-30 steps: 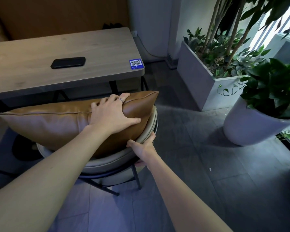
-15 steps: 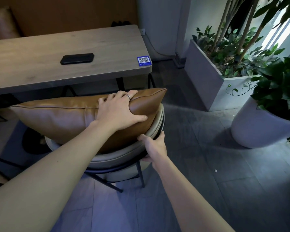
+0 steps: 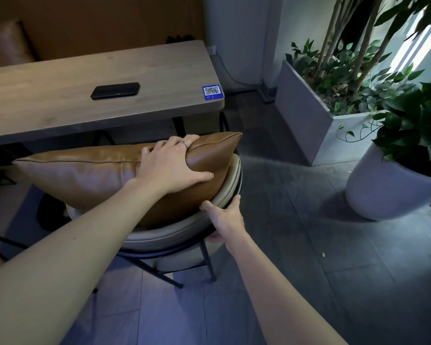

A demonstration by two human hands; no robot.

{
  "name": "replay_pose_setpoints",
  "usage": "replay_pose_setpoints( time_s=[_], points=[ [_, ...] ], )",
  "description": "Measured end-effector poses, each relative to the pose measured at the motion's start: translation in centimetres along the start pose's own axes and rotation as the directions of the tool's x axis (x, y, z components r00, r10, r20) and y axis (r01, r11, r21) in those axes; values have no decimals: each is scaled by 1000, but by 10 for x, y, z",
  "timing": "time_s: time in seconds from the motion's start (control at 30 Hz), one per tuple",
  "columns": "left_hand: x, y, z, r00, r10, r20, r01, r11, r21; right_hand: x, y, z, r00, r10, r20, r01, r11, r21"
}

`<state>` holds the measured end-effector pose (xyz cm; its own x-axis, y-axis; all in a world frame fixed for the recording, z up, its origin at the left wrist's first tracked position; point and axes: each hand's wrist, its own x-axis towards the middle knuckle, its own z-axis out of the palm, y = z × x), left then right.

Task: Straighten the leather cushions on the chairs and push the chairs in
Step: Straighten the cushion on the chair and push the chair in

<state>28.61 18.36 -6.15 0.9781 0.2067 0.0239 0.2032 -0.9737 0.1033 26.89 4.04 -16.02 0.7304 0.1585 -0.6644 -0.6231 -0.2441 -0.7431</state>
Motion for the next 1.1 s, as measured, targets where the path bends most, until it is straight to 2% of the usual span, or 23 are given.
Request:
replay_pose_setpoints(
  time_s=[0.27,0.4,0.53,0.67,0.83,0.97,1.1],
  points=[
    [-2,-2,4,999,14,-45,-15,1000,-10,9,-1,-12,994,27,108,-19,997,-77],
    [-18,-7,-3,999,29,-44,-28,999,36,-2,-11,-19,995,-64,73,82,962,-262],
    [-40,-21,-26,999,37,-15,-36,997,72,-30,-42,-31,979,-201,39,183,773,-608],
    [-62,-38,-68,999,1,-41,2,998,70,-72,-84,-25,932,-356,72,274,560,-782],
    [-100,-73,-141,986,-66,-154,80,993,84,-155,-145,19,775,-609,167,443,336,-832],
    [-146,-109,-213,944,-89,-317,134,983,123,-237,-184,75,572,-772,276,533,95,-841],
    [-212,-156,-293,893,-127,-432,221,960,173,-331,-211,142,331,-875,354,577,-109,-810]
  ],
)
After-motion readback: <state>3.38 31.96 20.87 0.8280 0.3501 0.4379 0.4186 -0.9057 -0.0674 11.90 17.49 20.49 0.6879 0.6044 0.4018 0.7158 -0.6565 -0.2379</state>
